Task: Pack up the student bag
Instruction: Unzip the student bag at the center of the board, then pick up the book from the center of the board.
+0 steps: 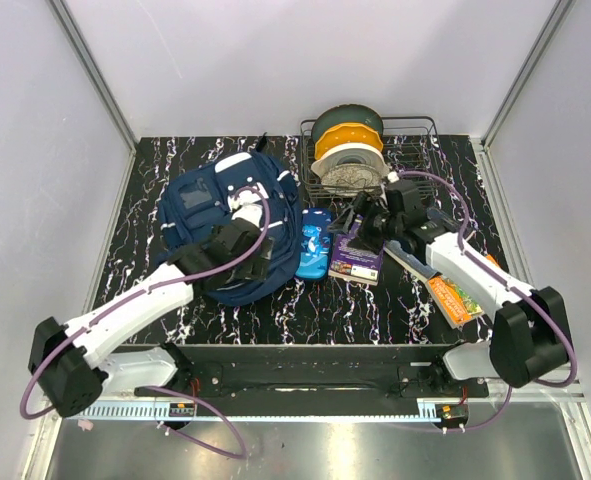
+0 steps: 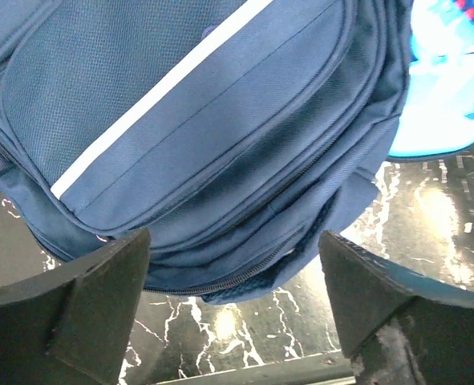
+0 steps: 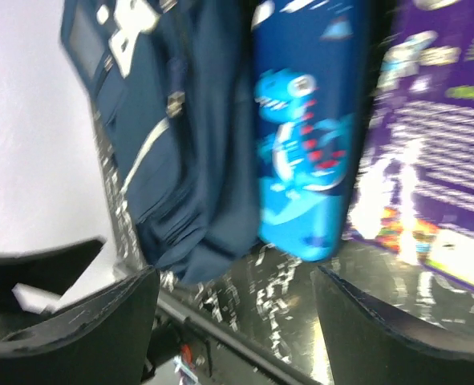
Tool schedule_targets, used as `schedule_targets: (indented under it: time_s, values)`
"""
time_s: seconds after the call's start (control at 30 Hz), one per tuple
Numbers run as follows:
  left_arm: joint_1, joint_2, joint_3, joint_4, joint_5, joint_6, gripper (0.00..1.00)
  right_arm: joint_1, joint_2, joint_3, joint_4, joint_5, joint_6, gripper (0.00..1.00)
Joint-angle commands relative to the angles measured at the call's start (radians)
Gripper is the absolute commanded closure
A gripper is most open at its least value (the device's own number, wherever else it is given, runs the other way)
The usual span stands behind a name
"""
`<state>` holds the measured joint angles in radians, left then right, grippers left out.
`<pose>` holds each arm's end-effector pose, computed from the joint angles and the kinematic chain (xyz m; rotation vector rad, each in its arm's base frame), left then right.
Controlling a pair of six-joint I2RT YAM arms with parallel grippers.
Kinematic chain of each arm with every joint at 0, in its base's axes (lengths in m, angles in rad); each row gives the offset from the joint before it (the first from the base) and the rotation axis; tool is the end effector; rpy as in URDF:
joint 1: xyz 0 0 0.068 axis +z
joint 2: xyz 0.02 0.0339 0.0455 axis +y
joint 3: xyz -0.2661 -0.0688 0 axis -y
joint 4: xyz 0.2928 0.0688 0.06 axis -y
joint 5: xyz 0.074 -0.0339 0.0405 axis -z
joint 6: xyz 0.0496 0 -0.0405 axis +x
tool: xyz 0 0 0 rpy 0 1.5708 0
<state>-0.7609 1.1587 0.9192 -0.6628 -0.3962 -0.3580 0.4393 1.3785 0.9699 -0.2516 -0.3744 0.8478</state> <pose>0.2206 -0.1836 0.2522 0.3130 2.3599 -0.0337 0.3150 0.1681 0.2397 0.2698 2.4037 1.0725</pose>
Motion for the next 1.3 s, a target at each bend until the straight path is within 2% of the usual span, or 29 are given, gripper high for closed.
schedule_targets:
  time_s: [0.0, 0.13, 0.17, 0.23, 0.4, 0.5, 0.53, 0.73, 0.97, 1.27]
  values:
    - [0.002, -0.126, 0.035, 0.044, 0.066, -0.048, 0.05, -0.118, -0.048, -0.060, -0.074, 0.124, -0.055, 0.17]
    - [-0.003, -0.211, 0.058, 0.204, 0.209, -0.059, 0.01, -0.200, -0.053, -0.100, -0.084, 0.126, -0.087, 0.15]
    - [-0.002, -0.203, 0.064, 0.286, 0.244, -0.058, 0.01, -0.209, -0.041, -0.105, -0.084, 0.117, -0.093, 0.15]
    - [-0.003, -0.160, 0.082, 0.351, 0.360, -0.049, 0.01, -0.229, -0.027, -0.106, -0.086, 0.114, -0.110, 0.15]
    - [-0.018, 0.125, 0.204, 0.505, 0.574, -0.067, 0.01, -0.247, -0.007, -0.114, -0.084, 0.117, -0.118, 0.15]
    - [-0.018, 0.287, 0.256, 0.589, 0.644, -0.099, 0.01, -0.249, -0.007, -0.123, -0.083, 0.124, -0.118, 0.15]
    - [-0.018, 0.365, 0.271, 0.603, 0.657, -0.108, 0.01, -0.251, -0.009, -0.131, -0.084, 0.124, -0.118, 0.15]
    - [-0.017, 0.590, 0.372, 0.657, 0.689, -0.156, 0.01, -0.258, -0.007, -0.163, -0.084, 0.149, -0.113, 0.15]
    - [-0.018, 0.736, 0.455, 0.735, 0.740, -0.208, 0.01, -0.277, -0.009, -0.191, -0.084, 0.172, -0.108, 0.15]
    - [0.012, 0.851, 0.481, 0.758, 0.674, -0.321, 0.01, -0.287, -0.009, -0.207, -0.087, 0.199, -0.087, 0.17]
